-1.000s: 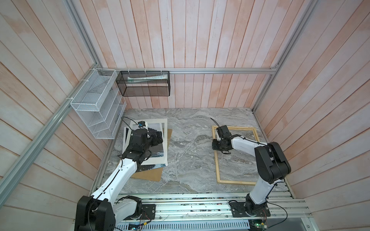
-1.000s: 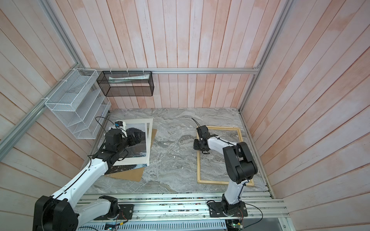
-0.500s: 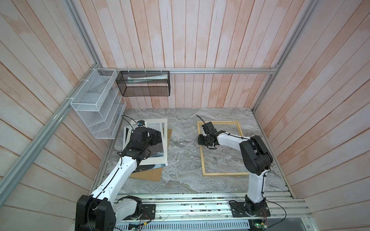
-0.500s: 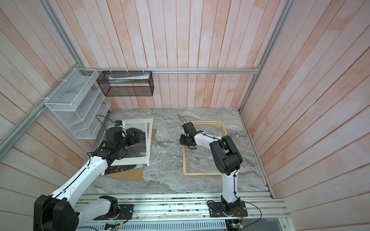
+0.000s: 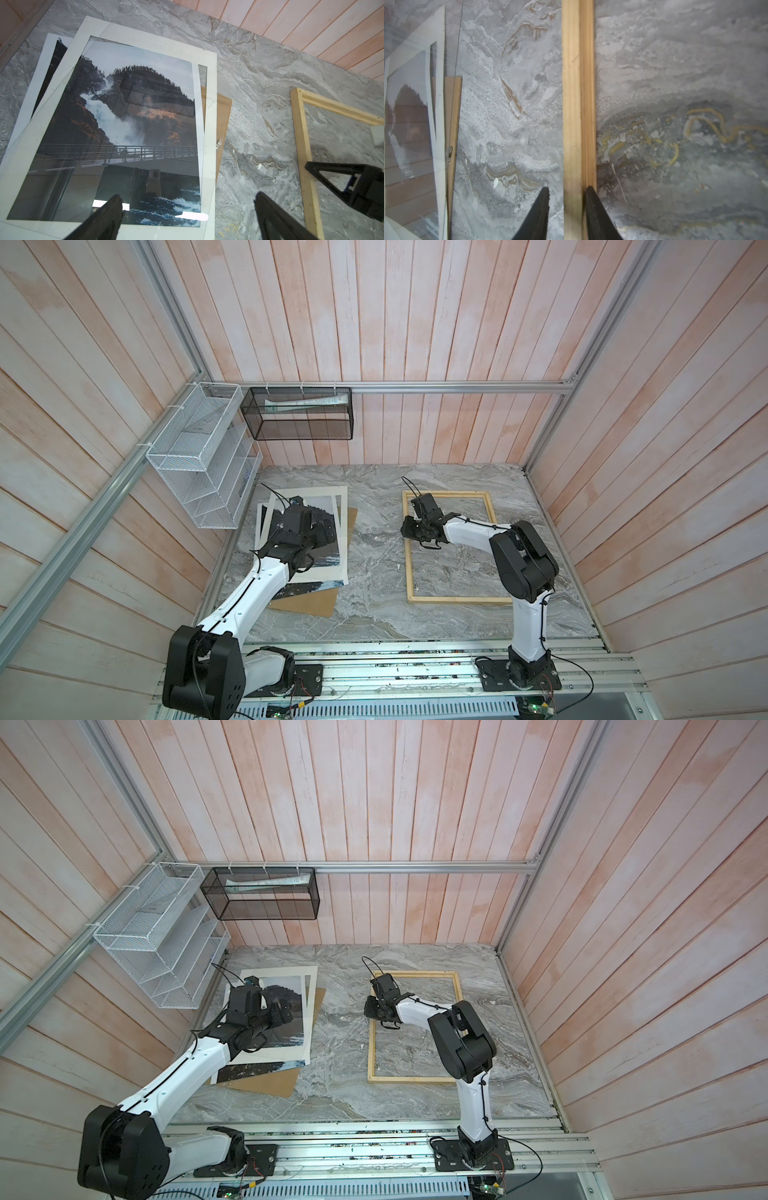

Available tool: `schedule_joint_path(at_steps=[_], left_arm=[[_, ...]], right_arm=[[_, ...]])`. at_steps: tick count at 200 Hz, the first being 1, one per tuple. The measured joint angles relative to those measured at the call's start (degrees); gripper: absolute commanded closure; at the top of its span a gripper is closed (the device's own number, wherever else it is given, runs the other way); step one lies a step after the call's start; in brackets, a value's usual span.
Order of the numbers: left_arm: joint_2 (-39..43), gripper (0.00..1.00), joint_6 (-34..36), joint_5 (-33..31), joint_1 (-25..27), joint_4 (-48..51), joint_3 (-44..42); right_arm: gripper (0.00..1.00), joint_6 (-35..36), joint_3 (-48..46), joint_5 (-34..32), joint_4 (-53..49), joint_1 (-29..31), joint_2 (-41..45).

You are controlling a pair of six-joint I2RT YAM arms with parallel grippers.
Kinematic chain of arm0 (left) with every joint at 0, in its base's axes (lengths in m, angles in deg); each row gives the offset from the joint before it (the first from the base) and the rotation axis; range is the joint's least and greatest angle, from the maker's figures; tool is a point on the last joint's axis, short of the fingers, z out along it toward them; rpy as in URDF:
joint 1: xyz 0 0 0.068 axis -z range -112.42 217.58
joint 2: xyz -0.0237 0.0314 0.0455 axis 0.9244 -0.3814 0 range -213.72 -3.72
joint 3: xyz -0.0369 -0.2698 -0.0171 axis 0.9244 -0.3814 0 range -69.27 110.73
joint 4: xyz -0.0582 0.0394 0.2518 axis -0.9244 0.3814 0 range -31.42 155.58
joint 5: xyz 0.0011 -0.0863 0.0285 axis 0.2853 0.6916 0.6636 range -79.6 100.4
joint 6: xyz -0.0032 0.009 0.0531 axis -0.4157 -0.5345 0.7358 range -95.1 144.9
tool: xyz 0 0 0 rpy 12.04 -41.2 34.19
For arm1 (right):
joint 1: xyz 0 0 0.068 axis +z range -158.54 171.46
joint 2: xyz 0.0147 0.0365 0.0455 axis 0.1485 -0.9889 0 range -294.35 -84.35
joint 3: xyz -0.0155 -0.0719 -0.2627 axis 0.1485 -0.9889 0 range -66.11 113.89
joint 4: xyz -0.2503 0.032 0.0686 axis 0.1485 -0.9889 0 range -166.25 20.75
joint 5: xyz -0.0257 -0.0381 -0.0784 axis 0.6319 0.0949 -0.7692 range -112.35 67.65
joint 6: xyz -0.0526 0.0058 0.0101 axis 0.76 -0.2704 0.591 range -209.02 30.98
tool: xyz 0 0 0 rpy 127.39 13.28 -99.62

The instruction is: Put the photo into the frame

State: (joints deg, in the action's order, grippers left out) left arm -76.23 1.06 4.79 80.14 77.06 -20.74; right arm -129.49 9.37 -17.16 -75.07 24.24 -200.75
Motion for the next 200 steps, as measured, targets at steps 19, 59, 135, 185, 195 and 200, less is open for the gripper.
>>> schedule_joint_path(at_steps=[19, 59, 135, 185, 195, 200], left_arm=[[-1.38, 0.00, -2.23, -1.05, 0.00, -0.09, -0.37], [-3.06, 0.00, -7.13, -1.64, 0.00, -1.55, -4.66], [-10.25, 0.00, -10.64, 3.10, 0.76, -4.48, -7.06], [-15.34, 0.00, -10.73, 5.49, 2.51, -4.81, -5.14], [-16.11, 0.00, -10.71, 5.81, 2.95, -5.03, -4.48], [-16.57, 0.00, -10.71, 5.86, 3.28, -5.14, -4.13]], right_arm=[[0.54, 0.44, 0.07, 0.37, 0.70, 0.00, 0.00], [0.52, 1.81, -0.55, 0.04, 0.68, 0.09, 1.55], [0.49, 5.90, -4.13, -3.69, 0.72, 0.09, 10.43], [0.48, 6.91, -5.40, -3.45, 0.87, 0.09, 10.45], [0.48, 7.13, -5.40, -3.15, 1.01, 0.09, 10.45], [0.48, 7.26, -5.38, -2.89, 1.14, 0.09, 10.45]])
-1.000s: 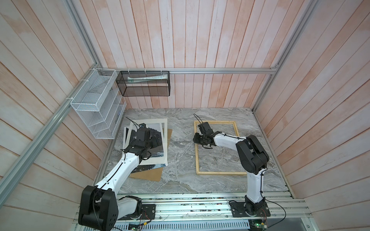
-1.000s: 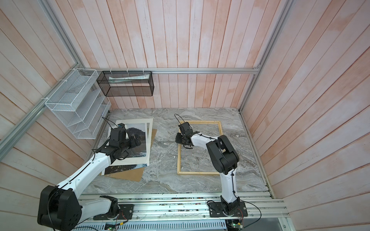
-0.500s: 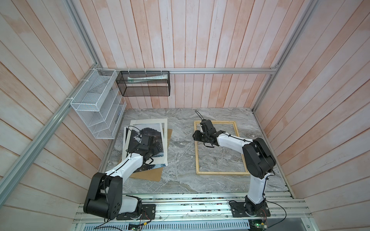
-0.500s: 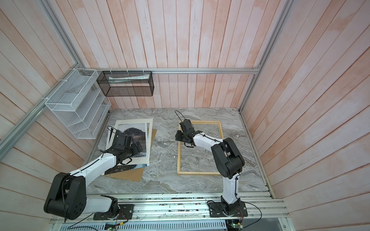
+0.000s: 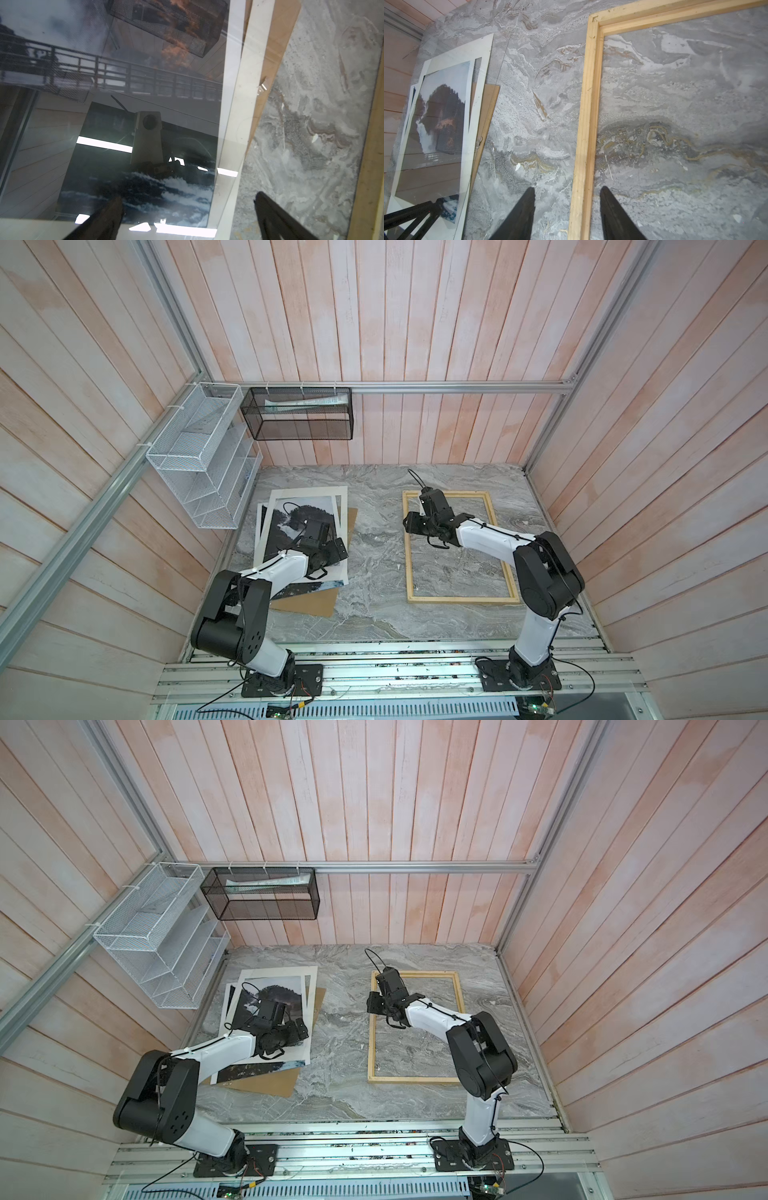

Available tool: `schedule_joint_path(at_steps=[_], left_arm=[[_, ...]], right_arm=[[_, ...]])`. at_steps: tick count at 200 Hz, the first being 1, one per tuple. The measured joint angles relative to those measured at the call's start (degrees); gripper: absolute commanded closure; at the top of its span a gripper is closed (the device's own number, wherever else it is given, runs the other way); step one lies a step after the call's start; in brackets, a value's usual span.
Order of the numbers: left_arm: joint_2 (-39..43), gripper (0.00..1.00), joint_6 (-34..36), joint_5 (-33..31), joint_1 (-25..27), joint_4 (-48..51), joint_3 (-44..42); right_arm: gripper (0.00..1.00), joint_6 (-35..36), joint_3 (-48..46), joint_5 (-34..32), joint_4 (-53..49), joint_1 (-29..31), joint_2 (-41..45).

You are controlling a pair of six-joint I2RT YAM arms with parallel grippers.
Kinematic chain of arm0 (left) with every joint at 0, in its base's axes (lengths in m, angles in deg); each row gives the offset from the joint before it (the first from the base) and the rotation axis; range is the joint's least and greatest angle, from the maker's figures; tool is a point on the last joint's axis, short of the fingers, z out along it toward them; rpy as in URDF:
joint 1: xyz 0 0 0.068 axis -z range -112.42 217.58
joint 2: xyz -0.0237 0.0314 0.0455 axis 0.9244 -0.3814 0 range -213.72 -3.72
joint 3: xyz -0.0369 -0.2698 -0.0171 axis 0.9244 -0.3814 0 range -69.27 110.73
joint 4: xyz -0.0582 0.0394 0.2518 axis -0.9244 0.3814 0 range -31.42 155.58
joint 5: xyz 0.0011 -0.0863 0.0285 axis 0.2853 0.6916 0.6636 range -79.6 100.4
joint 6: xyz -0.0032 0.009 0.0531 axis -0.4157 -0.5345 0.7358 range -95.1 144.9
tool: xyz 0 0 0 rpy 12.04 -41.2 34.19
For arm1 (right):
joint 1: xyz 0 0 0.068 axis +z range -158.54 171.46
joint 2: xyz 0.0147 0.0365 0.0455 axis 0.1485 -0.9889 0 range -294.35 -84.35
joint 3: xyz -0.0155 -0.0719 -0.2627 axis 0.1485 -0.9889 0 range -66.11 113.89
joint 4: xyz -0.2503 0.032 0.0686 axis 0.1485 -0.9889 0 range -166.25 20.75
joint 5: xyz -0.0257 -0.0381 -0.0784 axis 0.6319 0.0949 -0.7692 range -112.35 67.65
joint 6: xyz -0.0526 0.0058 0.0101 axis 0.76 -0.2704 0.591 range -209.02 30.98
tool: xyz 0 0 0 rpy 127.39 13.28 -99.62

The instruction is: Put the photo into the frame

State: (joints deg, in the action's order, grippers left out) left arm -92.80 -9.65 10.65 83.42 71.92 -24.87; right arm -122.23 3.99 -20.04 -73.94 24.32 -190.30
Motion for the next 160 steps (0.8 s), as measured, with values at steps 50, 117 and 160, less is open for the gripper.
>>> schedule_joint_path(at_steps=[50, 117, 160], left_arm=[[-4.81, 0.01, 0.28, 2.45, 4.50, -2.05, 4.33], [-7.76, 0.02, 0.46, 9.16, 8.85, -5.97, 6.99], [0.11, 0.00, 2.05, 3.67, 7.78, -1.07, 6.97]], right_arm=[[0.47, 0.33, -0.02, 4.57, 1.18, -0.02, 0.00], [0.46, -1.03, -1.62, 12.28, 5.70, -1.27, -0.31], [0.46, -4.11, -2.86, 18.97, 11.10, -1.77, -2.34]])
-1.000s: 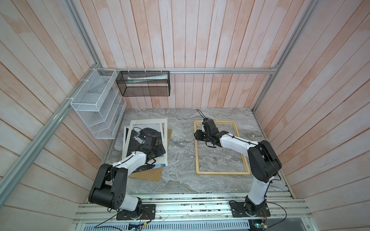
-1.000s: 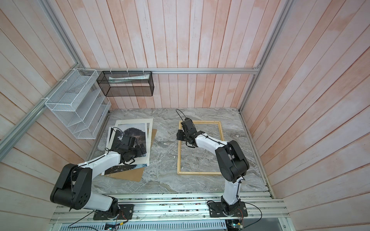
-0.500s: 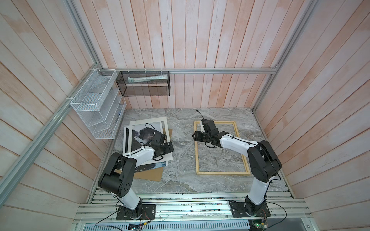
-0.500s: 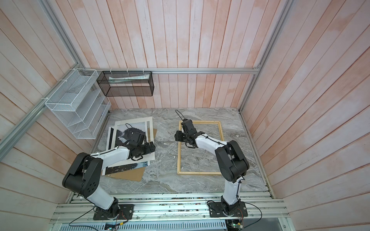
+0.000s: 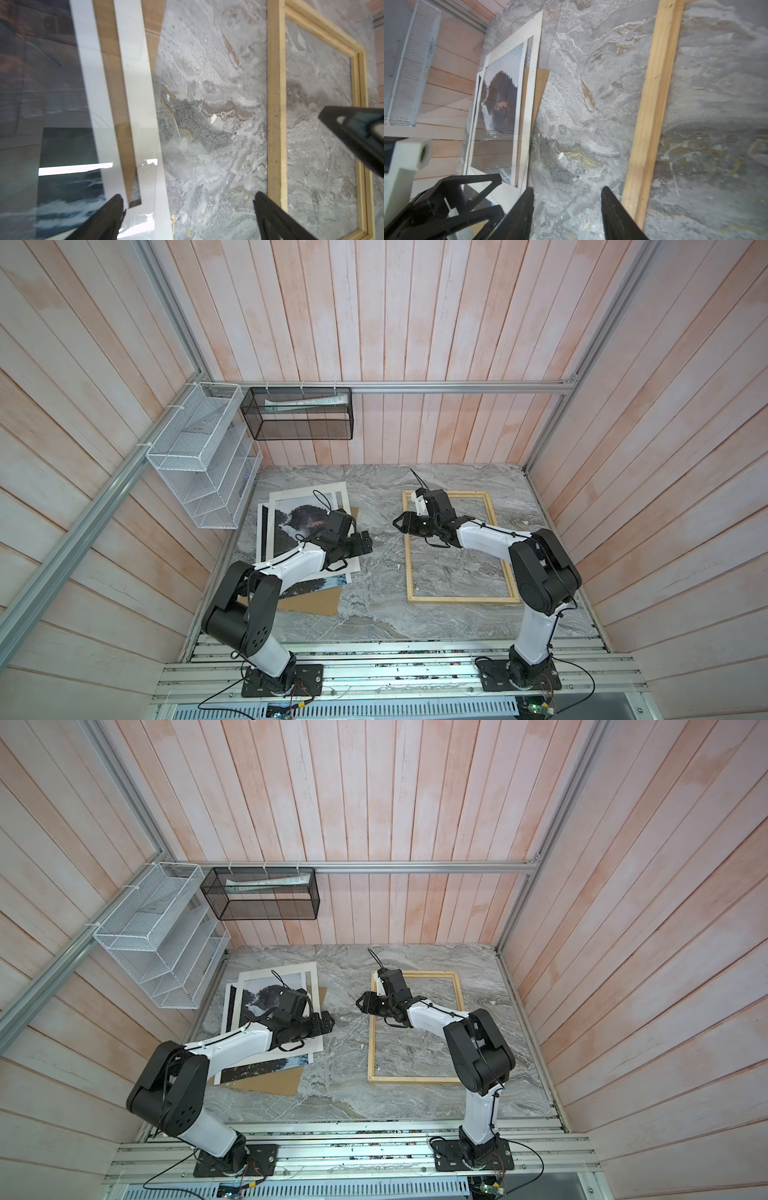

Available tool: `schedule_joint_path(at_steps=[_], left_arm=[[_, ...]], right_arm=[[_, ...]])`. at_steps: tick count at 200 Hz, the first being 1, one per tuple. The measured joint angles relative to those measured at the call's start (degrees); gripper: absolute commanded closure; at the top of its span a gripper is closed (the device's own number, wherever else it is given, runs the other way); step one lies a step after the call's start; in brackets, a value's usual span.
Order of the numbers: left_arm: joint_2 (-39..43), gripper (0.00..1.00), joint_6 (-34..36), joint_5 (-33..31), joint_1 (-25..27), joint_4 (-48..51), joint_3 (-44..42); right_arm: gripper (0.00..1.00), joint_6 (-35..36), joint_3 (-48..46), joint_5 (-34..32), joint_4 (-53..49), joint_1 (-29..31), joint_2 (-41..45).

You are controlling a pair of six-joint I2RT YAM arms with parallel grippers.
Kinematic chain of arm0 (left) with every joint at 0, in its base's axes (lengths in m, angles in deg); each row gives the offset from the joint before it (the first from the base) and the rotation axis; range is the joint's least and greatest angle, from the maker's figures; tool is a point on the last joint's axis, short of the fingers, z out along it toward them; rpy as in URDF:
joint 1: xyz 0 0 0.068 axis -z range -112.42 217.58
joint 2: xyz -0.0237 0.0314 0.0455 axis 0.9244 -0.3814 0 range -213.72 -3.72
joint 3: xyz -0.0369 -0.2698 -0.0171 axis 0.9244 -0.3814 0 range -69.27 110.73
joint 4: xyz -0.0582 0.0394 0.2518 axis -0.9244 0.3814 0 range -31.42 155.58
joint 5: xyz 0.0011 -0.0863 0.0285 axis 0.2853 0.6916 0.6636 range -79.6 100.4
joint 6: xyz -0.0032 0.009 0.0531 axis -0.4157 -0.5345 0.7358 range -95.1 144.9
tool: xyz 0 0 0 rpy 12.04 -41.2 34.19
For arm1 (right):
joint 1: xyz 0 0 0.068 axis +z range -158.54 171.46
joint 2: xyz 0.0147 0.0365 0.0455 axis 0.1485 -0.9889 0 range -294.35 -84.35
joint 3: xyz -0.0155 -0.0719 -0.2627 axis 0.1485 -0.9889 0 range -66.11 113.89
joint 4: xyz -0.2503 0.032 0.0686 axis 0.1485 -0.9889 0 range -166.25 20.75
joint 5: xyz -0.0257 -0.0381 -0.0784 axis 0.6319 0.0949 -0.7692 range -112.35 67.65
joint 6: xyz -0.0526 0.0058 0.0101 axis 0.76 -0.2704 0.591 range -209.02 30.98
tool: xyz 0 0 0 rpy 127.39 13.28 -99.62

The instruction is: Put the photo into the frame

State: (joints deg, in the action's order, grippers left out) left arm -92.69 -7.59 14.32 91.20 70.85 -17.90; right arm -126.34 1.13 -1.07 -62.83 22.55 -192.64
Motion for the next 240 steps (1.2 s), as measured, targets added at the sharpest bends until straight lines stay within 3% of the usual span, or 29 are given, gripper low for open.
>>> schedule_joint_path(at_steps=[40, 81, 174, 240], left_arm=[[9.84, 0.00, 1.44, -6.47, -10.25, 2.34, -1.27], [9.16, 0.00, 2.29, -7.69, -22.01, 3.28, -2.58], [-7.19, 0.00, 5.09, -12.13, -28.46, 5.31, 5.88], [-13.86, 0.00, 8.09, -12.90, -30.45, 6.12, 11.15]], right_arm=[[0.45, -7.74, -2.40, 5.86, 10.14, 0.46, -4.57], [0.44, -12.46, -0.39, 6.05, 13.38, 3.48, -9.31], [0.44, -15.02, 11.34, 4.50, 11.52, 7.80, -17.31], [0.45, -15.45, 15.89, 4.17, 9.03, 8.31, -21.42]])
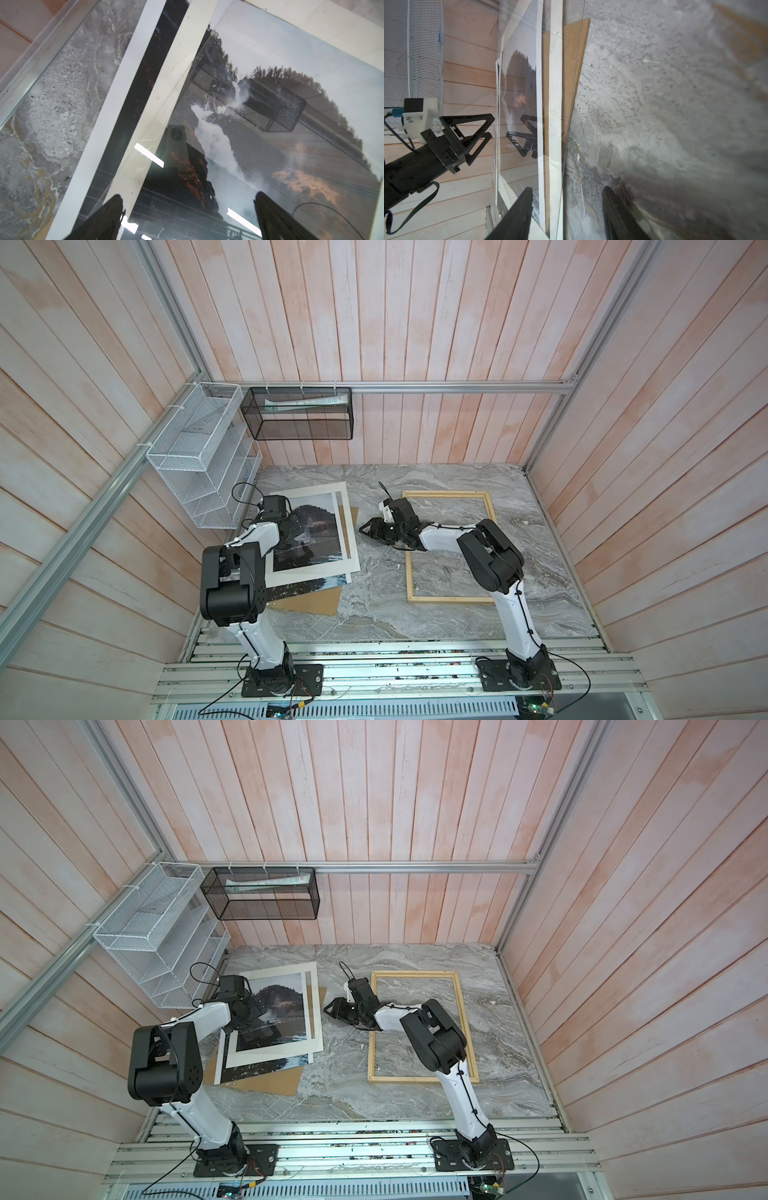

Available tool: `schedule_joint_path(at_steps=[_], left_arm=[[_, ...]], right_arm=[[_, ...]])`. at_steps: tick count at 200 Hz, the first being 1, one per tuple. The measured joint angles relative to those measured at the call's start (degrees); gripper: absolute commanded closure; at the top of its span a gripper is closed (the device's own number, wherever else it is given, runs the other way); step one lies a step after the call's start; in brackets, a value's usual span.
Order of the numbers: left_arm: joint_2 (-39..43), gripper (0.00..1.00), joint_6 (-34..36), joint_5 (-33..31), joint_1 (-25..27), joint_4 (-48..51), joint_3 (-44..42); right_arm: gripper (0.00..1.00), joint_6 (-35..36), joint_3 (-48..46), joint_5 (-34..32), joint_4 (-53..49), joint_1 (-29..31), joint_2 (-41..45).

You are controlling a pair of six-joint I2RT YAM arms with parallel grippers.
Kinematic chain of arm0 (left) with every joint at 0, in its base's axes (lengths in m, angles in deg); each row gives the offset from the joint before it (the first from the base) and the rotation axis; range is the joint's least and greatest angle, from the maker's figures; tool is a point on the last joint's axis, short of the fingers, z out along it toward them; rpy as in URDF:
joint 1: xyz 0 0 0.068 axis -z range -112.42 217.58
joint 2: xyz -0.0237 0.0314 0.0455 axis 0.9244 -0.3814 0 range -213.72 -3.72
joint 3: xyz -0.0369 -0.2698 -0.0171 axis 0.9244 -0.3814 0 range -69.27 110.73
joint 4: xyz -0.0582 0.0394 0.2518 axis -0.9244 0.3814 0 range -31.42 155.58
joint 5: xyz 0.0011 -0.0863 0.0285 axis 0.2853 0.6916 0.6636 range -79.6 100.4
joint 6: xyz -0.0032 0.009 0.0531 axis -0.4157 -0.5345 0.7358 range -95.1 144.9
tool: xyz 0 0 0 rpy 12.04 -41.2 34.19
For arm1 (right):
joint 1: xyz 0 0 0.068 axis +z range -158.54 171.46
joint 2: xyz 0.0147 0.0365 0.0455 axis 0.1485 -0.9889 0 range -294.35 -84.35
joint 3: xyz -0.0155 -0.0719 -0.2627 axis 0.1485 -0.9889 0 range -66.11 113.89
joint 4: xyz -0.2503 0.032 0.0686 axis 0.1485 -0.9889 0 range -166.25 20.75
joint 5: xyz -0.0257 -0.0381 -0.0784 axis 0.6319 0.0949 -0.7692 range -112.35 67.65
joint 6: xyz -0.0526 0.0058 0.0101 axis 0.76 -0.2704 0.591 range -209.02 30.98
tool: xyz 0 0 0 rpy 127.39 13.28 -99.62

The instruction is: Put the photo into the frame

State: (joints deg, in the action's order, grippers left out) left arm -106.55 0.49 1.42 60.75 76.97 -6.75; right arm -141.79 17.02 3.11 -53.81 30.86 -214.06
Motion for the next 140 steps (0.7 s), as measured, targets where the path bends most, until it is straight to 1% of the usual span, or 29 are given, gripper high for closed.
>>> schedule_joint_path(at_steps=[31, 62, 96, 140], left_arm=[[-4.02, 0.00, 2.40, -0.07, -1.18, 0.57, 4.66], [-6.34, 0.00, 5.14, -0.50, -1.31, 1.31, 7.85], [-8.37, 0.00, 7.78, 0.20, -1.51, 1.38, 8.76], [-9.92, 0.00, 8.81, 2.08, -2.40, 1.46, 9.20]], right_arm=[[0.46, -0.24, 3.06, -0.04, -1.16, 0.24, -1.86], [0.46, -1.14, 3.85, -0.04, -1.66, 0.35, -2.32], [0.46, -1.90, 4.04, -0.02, -1.57, 0.37, -2.54], [0.46, -2.56, 4.17, -0.02, -1.51, 0.39, -2.64]])
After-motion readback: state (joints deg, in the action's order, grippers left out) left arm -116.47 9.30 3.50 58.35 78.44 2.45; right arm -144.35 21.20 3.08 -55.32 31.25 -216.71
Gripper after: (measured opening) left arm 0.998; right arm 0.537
